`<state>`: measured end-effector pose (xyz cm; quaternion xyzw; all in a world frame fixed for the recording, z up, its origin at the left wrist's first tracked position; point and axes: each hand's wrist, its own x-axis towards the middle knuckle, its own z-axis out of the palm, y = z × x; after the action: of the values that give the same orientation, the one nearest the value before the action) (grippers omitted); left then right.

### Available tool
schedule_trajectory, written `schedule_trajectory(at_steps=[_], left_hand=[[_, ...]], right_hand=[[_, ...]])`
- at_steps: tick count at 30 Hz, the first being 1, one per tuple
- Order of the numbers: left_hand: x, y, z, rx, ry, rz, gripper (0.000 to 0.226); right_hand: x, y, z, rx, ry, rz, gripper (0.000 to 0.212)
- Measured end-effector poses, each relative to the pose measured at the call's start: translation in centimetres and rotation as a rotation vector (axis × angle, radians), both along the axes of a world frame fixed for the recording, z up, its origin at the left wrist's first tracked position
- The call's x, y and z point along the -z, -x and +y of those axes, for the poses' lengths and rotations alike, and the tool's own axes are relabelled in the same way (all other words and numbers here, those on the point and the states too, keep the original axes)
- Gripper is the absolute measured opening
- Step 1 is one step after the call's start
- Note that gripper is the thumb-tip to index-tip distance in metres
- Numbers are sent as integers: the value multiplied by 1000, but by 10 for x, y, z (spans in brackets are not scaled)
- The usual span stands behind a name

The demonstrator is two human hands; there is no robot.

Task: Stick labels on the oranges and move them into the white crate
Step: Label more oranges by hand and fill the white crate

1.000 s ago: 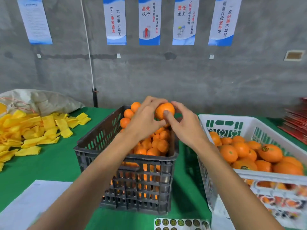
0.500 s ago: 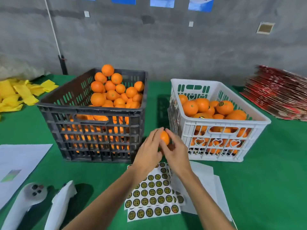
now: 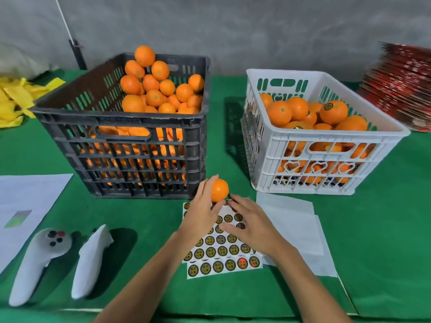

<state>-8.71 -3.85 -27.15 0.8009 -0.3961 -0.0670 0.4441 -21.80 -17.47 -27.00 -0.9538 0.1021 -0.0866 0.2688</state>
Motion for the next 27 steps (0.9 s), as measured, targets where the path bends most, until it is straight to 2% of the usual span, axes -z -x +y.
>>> schedule_trajectory(at_steps=[4,8,12,14,17,20,22,24,27], left_hand=[[2,-1,3,-6,58,58,70],[5,-1,4,-5,89,73,71],[5,1,6,-18,123,80,69],[5,1,6,-25,122,79,68],[5,1,6,-27,117,78,68],[6,1,6,-23,97,76,69],[6,2,7,-18,83,63,69],[6,1,7,-15,76,53,68],[6,0,8,-12,73,46,67]], right_hand=[[5,0,-2,-31,85,-12,77],[5,2,-2,47,-46,-110,46],[4,1,2,19,-52,-275,28],[4,1,4,-5,51,-350,23],[-1,4,6,-40,310,-428,17],[-8,8,9,-59,578,-388,11],[-10,10,11,-58,646,-354,12],[-10,11,12,-58,591,-342,12],[-7,13,11,-21,324,-283,26]])
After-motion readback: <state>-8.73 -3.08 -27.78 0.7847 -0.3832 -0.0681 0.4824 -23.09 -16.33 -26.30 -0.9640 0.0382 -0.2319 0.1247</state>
